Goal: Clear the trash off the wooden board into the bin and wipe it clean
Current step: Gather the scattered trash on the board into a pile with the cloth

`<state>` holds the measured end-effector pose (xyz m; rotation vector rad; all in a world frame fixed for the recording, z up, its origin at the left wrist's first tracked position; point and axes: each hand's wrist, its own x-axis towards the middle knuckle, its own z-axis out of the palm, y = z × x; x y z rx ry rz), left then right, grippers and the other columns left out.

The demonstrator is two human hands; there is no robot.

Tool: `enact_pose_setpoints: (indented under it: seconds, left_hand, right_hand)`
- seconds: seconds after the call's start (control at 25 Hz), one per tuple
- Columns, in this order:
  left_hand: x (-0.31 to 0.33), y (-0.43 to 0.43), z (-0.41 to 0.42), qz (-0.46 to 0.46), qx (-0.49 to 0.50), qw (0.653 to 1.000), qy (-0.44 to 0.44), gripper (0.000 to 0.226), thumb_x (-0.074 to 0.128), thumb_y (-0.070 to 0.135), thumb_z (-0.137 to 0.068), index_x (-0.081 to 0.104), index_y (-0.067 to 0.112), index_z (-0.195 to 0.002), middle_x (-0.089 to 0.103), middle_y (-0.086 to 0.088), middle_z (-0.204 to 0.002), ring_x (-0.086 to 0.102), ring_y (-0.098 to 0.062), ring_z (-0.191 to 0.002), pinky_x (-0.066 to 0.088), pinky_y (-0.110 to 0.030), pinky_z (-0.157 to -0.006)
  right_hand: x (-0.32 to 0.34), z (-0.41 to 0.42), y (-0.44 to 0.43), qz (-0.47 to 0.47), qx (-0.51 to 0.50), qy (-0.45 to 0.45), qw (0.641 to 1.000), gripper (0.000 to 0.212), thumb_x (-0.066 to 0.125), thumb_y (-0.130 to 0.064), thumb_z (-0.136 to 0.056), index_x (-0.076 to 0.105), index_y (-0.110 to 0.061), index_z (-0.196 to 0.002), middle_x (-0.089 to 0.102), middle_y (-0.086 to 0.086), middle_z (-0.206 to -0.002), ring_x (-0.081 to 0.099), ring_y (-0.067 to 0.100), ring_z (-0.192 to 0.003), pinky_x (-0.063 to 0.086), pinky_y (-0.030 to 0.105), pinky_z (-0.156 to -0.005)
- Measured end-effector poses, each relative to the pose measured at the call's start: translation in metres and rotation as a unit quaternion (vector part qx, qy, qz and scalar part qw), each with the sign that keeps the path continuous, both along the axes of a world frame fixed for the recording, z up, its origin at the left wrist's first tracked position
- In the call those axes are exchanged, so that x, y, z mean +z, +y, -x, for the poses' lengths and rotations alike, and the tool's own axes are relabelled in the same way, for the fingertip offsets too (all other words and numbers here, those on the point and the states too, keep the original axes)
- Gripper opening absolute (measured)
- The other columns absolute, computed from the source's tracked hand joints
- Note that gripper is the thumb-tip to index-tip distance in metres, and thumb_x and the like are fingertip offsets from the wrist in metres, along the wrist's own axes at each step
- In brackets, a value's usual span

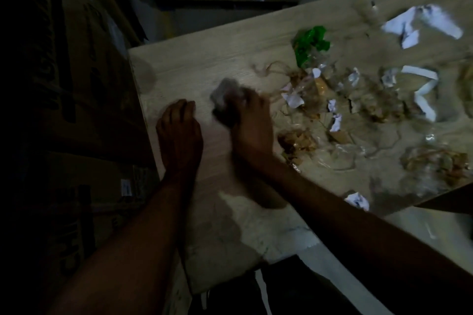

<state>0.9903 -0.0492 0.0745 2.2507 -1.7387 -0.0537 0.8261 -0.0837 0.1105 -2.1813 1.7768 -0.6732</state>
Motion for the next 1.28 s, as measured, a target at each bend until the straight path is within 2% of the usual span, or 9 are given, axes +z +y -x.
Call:
enact_pose_setpoints:
  seconds: [0.12, 0.24, 0.4, 0.56, 0.72, 0.84, 1.04, 1.2, 1.28]
  left_hand:
    - [0.003, 0.03, 0.036, -0.049, 0.018, 0.999, 0.006, 0.052, 0.029, 0.032, -0.107, 0.029, 0.016, -0.156, 0.024, -0.01, -0.165, 0.019, -0.032, -0.153, 0.021, -0.049, -0.121]
    - [-0.001, 0.059, 0.08, -0.073, 0.043, 0.996, 0.012, 0.058, 0.022, 0.04, -0.108, 0.015, 0.017, -0.16, 0.011, -0.006, -0.168, 0.009, -0.033, -0.155, 0.013, -0.048, -0.124]
    - [-0.003, 0.063, 0.091, -0.071, 0.067, 0.995, -0.004, 0.055, 0.024, 0.037, -0.109, 0.019, 0.016, -0.159, 0.017, -0.008, -0.167, 0.012, -0.037, -0.154, 0.013, -0.049, -0.124]
    - [-0.006, 0.058, 0.099, -0.092, 0.001, 0.996, 0.0, 0.053, 0.042, 0.011, -0.104, 0.032, 0.013, -0.155, 0.026, -0.012, -0.164, 0.019, -0.043, -0.151, 0.028, -0.051, -0.119]
    - [-0.003, 0.075, 0.129, -0.062, 0.016, 0.996, 0.063, 0.051, 0.043, 0.006, -0.103, 0.037, 0.012, -0.153, 0.028, -0.01, -0.163, 0.018, -0.036, -0.153, 0.024, -0.048, -0.122]
    - [-0.006, 0.083, 0.135, -0.043, 0.005, 0.998, 0.042, 0.046, 0.037, 0.012, -0.105, 0.043, 0.013, -0.15, 0.033, -0.009, -0.162, 0.021, -0.034, -0.152, 0.026, -0.046, -0.121]
    - [-0.005, 0.083, 0.135, -0.024, 0.004, 0.998, 0.057, 0.045, 0.042, 0.011, -0.103, 0.047, 0.014, -0.148, 0.037, -0.008, -0.16, 0.025, -0.034, -0.151, 0.03, -0.048, -0.119]
    - [0.004, 0.086, 0.13, -0.017, 0.01, 0.993, 0.12, 0.04, 0.041, 0.017, -0.105, 0.052, 0.014, -0.143, 0.041, -0.008, -0.157, 0.026, -0.032, -0.151, 0.031, -0.047, -0.119]
    - [0.006, 0.105, 0.136, -0.036, -0.015, 0.993, 0.116, 0.045, 0.033, 0.025, -0.107, 0.043, 0.017, -0.15, 0.03, -0.006, -0.163, 0.016, -0.029, -0.154, 0.024, -0.046, -0.122]
  right_hand:
    - [-0.026, 0.017, 0.047, -0.016, 0.049, 0.071, 0.996, 0.057, 0.063, -0.015, -0.091, 0.055, -0.018, -0.147, 0.044, 0.018, -0.158, 0.043, 0.043, -0.138, 0.044, 0.047, -0.105]
    - [-0.023, 0.043, -0.018, -0.052, -0.044, 0.075, 0.995, 0.064, 0.051, -0.007, -0.084, 0.053, -0.016, -0.148, 0.044, 0.023, -0.154, 0.044, 0.047, -0.133, 0.046, 0.052, -0.104]
    - [0.005, 0.087, -0.069, -0.029, -0.025, 0.021, 0.999, 0.066, 0.063, -0.002, -0.083, 0.054, -0.017, -0.147, 0.052, 0.023, -0.141, 0.049, 0.041, -0.125, 0.047, 0.045, -0.101]
    - [0.023, 0.1, 0.013, 0.031, 0.023, -0.005, 0.999, 0.046, 0.057, -0.024, -0.094, 0.06, -0.017, -0.14, 0.058, 0.023, -0.137, 0.055, 0.043, -0.118, 0.049, 0.042, -0.092]
    - [-0.008, 0.118, 0.098, -0.027, 0.155, 0.099, 0.983, 0.055, 0.061, -0.021, -0.092, 0.055, -0.021, -0.147, 0.048, 0.02, -0.154, 0.047, 0.042, -0.129, 0.047, 0.049, -0.097]
    - [-0.018, 0.129, 0.031, -0.011, 0.104, 0.153, 0.983, 0.058, 0.055, -0.02, -0.092, 0.051, -0.023, -0.149, 0.047, 0.018, -0.155, 0.048, 0.042, -0.127, 0.044, 0.048, -0.097]
    - [0.02, 0.128, -0.043, 0.019, 0.085, 0.081, 0.993, 0.051, 0.063, -0.031, -0.095, 0.058, -0.019, -0.144, 0.055, 0.02, -0.143, 0.052, 0.041, -0.126, 0.047, 0.044, -0.102]
    - [0.026, 0.137, 0.072, 0.059, 0.105, 0.03, 0.992, 0.052, 0.06, -0.017, -0.094, 0.05, -0.023, -0.145, 0.056, 0.024, -0.141, 0.056, 0.044, -0.121, 0.05, 0.046, -0.095]
    - [0.005, 0.151, 0.151, 0.048, 0.146, 0.06, 0.986, 0.053, 0.059, -0.019, -0.09, 0.057, -0.019, -0.143, 0.053, 0.024, -0.147, 0.054, 0.042, -0.121, 0.053, 0.048, -0.092]
